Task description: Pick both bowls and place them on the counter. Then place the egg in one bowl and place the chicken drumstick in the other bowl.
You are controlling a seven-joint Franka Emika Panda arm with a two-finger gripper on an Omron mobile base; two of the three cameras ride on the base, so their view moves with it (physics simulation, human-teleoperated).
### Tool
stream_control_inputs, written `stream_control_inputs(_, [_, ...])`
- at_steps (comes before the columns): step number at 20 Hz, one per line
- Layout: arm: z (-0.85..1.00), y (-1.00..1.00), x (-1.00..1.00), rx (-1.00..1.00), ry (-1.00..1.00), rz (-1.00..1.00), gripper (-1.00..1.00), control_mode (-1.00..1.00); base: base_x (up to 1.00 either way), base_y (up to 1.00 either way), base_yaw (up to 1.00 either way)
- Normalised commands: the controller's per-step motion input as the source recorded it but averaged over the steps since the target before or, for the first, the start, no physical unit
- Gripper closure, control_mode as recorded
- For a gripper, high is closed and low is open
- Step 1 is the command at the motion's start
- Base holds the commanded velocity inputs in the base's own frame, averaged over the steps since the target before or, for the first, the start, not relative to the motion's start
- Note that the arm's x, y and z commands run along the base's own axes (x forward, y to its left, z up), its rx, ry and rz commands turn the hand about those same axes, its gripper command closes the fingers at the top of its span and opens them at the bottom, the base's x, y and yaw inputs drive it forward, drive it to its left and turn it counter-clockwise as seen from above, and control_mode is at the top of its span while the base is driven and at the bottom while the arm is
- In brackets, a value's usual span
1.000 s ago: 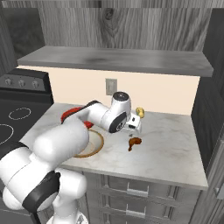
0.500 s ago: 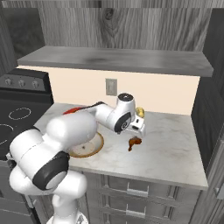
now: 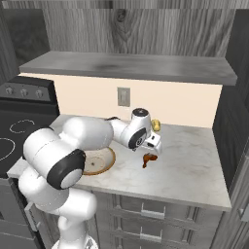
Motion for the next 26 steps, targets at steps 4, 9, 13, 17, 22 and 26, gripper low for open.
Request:
stream_control_inputs(4, [-0.32, -0.16, 0.24, 0.0, 0.09, -0.02, -1.0, -1.0, 0.0, 0.0, 0.0])
stream_control_inputs(9, [-0.27, -0.09, 0.19, 0.01, 0.02, 0.0, -1.0, -1.0, 0.0, 0.0, 0.0])
stream_control_inputs(13, [-0.22, -0.09, 0.2, 0.04, 0.01, 0.0, -1.0, -1.0, 0.0, 0.0, 0.0])
stream_control_inputs(17, [-0.22, -0.08, 0.18, 0.04, 0.0, 0.0, -1.0, -1.0, 0.0, 0.0, 0.0])
stream_control_inputs(22, [-0.19, -0.01, 0.12, 0.01, 0.0, 0.0, -1.0, -1.0, 0.0, 0.0, 0.0])
stream_control_inputs(26, [-0.17, -0.05, 0.16, 0.0, 0.03, 0.0, -1.0, -1.0, 0.0, 0.0, 0.0])
